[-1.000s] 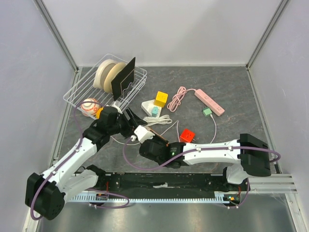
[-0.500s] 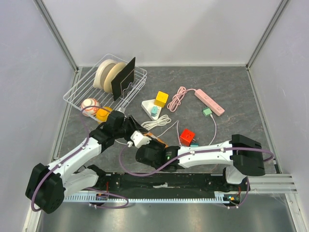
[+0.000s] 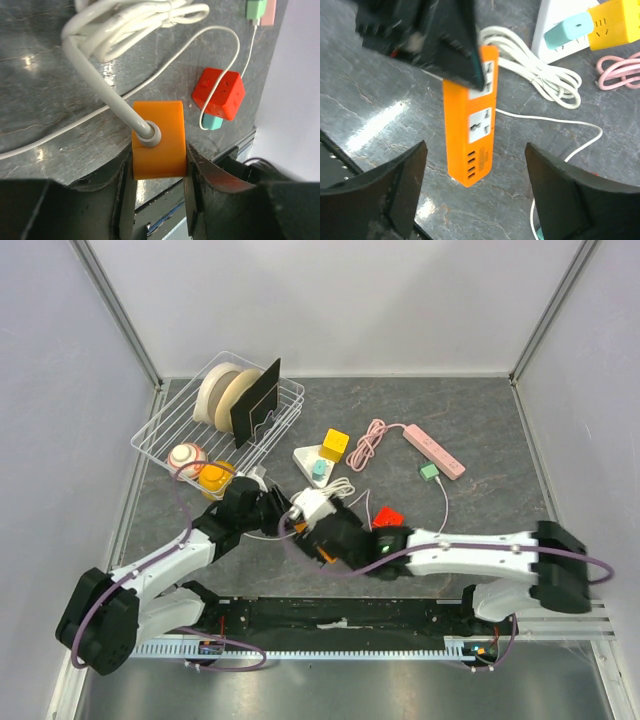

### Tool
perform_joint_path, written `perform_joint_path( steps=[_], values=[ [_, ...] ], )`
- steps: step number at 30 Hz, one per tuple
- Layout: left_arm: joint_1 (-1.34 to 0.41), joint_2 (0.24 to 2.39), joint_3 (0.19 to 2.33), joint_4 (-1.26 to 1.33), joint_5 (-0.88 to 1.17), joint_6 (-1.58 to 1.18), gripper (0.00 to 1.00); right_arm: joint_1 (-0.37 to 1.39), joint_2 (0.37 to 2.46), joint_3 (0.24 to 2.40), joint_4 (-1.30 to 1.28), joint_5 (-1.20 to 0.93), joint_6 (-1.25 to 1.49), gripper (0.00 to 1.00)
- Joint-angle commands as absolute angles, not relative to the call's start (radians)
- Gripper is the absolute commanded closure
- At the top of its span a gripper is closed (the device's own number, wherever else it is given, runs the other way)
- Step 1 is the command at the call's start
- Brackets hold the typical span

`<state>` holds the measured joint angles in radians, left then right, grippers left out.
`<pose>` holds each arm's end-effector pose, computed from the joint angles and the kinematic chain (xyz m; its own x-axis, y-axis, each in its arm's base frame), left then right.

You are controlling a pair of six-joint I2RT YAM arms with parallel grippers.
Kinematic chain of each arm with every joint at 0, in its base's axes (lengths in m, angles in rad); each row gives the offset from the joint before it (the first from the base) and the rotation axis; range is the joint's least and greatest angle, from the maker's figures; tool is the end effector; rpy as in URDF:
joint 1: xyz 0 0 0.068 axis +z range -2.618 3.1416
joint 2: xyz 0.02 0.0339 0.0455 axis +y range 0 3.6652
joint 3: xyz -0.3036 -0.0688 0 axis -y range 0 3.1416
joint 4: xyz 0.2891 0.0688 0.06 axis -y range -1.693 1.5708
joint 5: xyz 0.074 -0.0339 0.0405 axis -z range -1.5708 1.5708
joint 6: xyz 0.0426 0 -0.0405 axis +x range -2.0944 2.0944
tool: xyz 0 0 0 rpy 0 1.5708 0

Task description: Insert the plug

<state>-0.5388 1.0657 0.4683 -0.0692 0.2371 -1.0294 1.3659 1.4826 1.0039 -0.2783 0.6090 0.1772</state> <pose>0.1979 -0.1300 0.1948 -0.8367 -0.4703 -0.2805 -0.1161 0.6530 -0.7484 0.0964 0.3443 0.2612 -0.2642 -0.5607 -0.7848 -0.6826 0.6835 -0.2586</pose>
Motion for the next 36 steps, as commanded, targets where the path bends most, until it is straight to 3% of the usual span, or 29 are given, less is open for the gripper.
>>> perform_joint_path(
  steps=[1,5,11,23,28,36],
  values=[
    [-0.535,1.100,0.425,0.222,0.360,-0.914,0.98,1.189,1.236,0.913,-0.256,0.244,0.252,0.09],
    [-0.534,1.161,0.425,0.372,0.434,-0.901,0.98,1.013,1.125,0.833,-0.250,0.050,0.267,0.04],
    [-0.534,1.305,0.465,0.419,0.521,-0.871,0.98,0.864,1.124,0.756,-0.244,-0.084,0.284,0.04],
    [-0.548,1.428,0.457,0.365,0.606,-0.776,0.98,0.799,1.138,0.716,-0.238,-0.063,0.331,0.07],
    [-0.566,1.521,0.495,0.319,0.684,-0.732,0.98,0.798,1.121,0.721,-0.261,0.046,0.348,0.06],
    [-0.644,1.640,0.662,0.091,0.536,-0.623,0.79,0.793,1.111,0.736,-0.371,0.207,0.364,0.06]
  ],
)
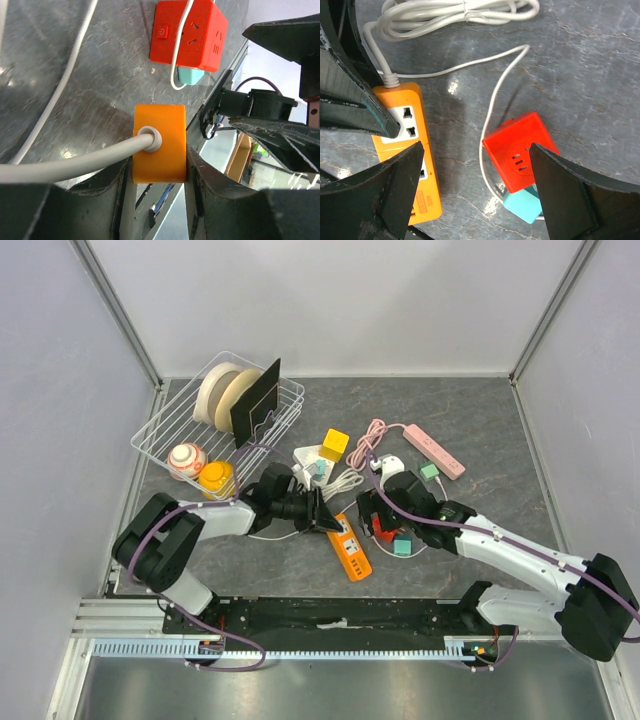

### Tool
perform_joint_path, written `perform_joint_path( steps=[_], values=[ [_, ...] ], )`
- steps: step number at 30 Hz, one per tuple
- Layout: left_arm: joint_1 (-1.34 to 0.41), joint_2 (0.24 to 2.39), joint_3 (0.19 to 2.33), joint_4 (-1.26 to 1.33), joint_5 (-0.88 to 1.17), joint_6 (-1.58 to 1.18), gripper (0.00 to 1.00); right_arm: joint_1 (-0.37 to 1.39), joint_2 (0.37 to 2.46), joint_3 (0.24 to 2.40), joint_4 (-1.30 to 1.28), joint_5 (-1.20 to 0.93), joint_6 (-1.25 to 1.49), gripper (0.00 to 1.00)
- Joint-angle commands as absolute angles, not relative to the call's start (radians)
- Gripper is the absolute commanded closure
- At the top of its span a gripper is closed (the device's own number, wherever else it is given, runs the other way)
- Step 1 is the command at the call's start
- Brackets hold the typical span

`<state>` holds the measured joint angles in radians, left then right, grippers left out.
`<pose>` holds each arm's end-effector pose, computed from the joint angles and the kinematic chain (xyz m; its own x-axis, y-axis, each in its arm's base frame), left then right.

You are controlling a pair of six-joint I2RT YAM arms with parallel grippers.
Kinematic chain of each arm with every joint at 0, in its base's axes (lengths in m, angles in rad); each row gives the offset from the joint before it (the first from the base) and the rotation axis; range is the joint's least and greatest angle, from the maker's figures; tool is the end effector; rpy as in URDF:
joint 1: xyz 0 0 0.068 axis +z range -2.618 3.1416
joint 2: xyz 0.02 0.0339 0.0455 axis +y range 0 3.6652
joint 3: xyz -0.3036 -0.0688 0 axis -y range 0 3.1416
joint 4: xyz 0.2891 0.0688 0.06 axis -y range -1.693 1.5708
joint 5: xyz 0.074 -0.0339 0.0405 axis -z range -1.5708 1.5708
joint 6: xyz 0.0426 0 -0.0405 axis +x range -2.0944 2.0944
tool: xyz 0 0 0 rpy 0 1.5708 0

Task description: Insert the plug

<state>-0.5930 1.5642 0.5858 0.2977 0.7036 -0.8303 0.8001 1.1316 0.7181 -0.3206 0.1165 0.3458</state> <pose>0.2433 -0.1972 0.1437 -0.9744 -0.0221 -0.2238 0.1836 0.4966 -0.8483 0.1889 0.1875 0.2491 -0.6602 -0.1967 -0.7249 -0.4556 0.8721 0.1784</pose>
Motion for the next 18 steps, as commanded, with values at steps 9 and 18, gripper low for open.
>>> perform_joint_path(
  steps=[9,18],
  values=[
    [-0.657,1.732,0.811,-0.107,0.353,-0.543,0.51,0.782,1.178,0.801,-0.509,0.241,0.336,0.05],
    [-0.658,1.727,0.879,-0.270,0.190,-0.496,0.31,0.738,1.238,0.857,-0.548,0.244,0.268,0.04]
  ],
)
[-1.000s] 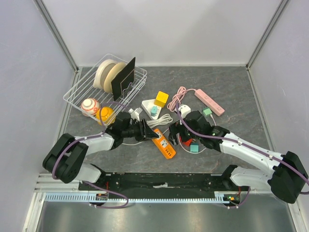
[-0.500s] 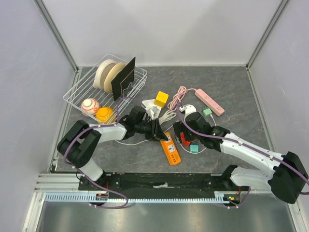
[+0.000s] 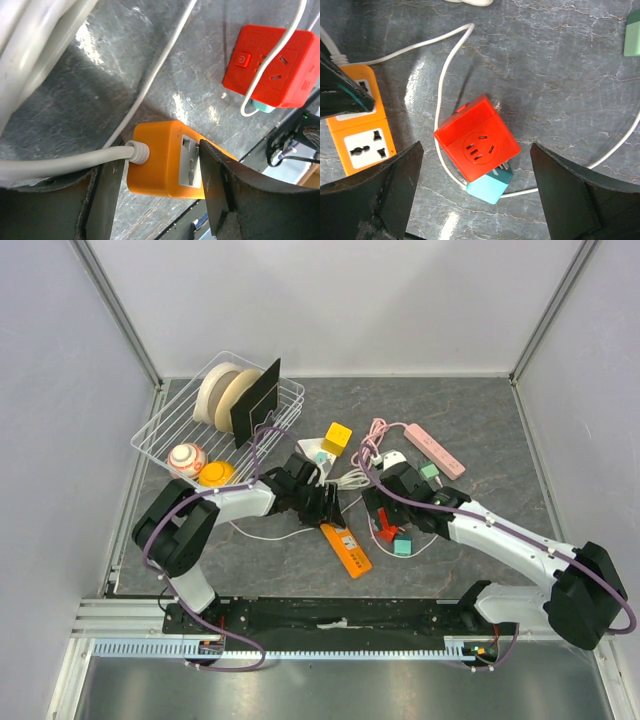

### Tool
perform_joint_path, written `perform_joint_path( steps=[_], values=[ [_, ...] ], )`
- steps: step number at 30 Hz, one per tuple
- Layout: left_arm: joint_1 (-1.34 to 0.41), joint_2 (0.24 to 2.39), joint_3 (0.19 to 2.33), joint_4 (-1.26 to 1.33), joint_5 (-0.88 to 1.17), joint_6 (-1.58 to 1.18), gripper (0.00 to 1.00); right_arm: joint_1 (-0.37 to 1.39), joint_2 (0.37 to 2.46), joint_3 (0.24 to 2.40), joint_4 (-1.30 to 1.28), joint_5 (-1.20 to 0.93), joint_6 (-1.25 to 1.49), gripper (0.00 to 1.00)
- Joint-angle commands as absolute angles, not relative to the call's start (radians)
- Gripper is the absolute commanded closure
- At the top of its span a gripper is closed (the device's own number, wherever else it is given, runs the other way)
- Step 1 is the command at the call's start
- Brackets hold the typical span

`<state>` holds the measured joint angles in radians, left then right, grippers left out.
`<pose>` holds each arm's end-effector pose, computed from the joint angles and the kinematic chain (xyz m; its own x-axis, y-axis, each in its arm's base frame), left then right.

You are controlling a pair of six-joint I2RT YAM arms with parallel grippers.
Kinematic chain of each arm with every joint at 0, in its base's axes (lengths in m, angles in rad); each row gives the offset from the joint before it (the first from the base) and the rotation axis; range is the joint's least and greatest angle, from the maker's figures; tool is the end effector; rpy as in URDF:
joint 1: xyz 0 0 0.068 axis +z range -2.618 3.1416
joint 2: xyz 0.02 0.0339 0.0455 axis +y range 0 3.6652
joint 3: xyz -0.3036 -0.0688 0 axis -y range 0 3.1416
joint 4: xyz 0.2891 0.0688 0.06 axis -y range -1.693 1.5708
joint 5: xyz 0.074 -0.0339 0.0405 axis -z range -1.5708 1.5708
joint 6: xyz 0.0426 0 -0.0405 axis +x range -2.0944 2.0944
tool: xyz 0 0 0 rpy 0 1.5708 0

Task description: Insert the plug

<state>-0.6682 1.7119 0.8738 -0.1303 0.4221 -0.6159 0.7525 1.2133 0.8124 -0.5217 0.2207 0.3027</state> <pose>0.2754 -0.2396 0.1463 -0.9597 0.0861 -0.2675 0.2364 0.7620 -0.6029 0.2058 0.1799 0.2482 -0.7255 -0.2808 -0.6283 -0.3710 0.9285 0.0134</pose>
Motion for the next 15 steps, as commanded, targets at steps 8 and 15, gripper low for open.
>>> perform_joint_path(
  steps=[8,15],
  values=[
    [-0.658,1.652,0.833,-0.301,0.126,-0.500,0.22,0.736,1.218,0.853,-0.529,0.222,0.241,0.04],
    [-0.658,1.606,0.830,-0.285,0.071,-0.523,0.05,0.742,1.224,0.877,-0.488,0.074,0.230,0.02]
  ],
)
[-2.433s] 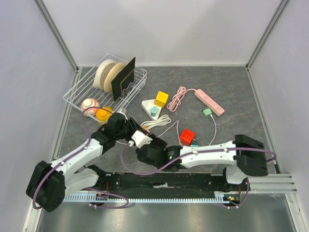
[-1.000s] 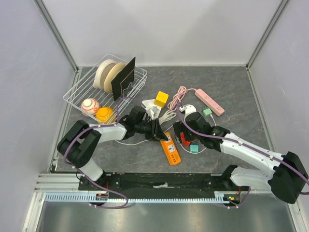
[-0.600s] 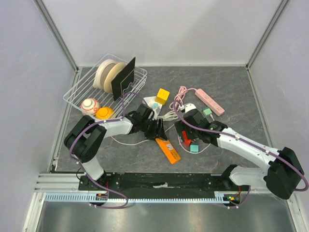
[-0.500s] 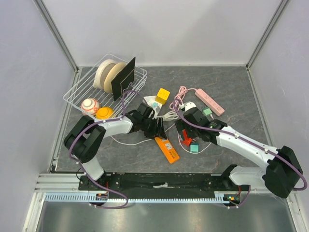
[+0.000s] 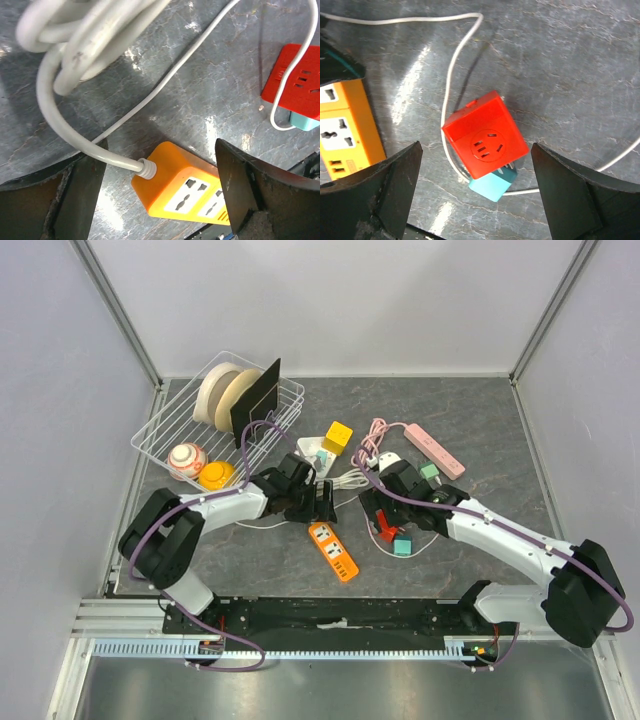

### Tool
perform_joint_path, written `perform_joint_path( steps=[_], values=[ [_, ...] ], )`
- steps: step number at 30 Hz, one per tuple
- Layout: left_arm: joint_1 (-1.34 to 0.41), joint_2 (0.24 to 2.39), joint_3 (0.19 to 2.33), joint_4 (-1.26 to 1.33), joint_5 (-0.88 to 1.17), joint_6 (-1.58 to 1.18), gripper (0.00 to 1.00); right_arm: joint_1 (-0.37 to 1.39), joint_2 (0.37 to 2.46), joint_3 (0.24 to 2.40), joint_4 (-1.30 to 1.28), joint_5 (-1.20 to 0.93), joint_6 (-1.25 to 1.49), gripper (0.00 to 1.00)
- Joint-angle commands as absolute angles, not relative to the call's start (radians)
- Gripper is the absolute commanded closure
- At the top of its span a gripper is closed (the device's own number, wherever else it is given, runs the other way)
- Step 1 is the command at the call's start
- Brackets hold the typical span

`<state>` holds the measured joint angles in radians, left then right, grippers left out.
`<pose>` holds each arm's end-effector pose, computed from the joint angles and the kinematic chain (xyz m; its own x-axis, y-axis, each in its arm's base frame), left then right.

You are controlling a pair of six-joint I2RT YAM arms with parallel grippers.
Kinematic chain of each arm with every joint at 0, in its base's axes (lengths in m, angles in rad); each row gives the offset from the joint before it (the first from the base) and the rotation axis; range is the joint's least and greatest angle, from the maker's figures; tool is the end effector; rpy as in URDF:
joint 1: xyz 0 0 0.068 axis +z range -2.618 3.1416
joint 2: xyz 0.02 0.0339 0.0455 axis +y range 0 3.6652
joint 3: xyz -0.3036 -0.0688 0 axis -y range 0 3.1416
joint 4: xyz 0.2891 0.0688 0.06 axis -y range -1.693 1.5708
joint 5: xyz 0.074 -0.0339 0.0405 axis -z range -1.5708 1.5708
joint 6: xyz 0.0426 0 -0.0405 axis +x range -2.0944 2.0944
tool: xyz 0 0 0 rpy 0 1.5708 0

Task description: Insert the plug

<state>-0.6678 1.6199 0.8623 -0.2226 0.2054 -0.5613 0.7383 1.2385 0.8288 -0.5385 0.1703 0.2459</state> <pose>0.2699 -0.2239 0.1656 -0.9223 0.0637 -0.3812 0.2416 0.8650 -0.4398 0.2102 0.1815 0.2461 -0.7264 -0.3367 -0.5991 -0.4262 0.9046 0.0084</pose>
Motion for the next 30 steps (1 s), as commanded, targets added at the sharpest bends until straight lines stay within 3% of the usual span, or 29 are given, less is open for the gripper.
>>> perform_joint_path(
  steps=[1,10,17,24,30],
  values=[
    [-0.658,1.592,0.822,-0.273,0.066,-0.535,0.05,0.742,1.220,0.876,-0.468,0.055,0.233,0.02],
    [-0.658,1.387,0.772,-0.328,0.045,-0.649,0.06,0.741,1.245,0.873,-0.523,0.192,0.201,0.02],
    [-0.678,1.321,0.730,-0.397,0.071,-0.741,0.12,0.733,1.295,0.905,-0.560,0.155,0.112,0.02],
    [-0.709,1.377,0.670,-0.330,0.132,-0.793,0.16,0.733,1.387,1.011,-0.640,0.132,0.006,0.02],
    [-0.709,1.462,0.722,-0.302,0.141,-0.775,0.28,0.726,1.471,1.058,-0.719,0.135,-0.067,0.03]
  ],
)
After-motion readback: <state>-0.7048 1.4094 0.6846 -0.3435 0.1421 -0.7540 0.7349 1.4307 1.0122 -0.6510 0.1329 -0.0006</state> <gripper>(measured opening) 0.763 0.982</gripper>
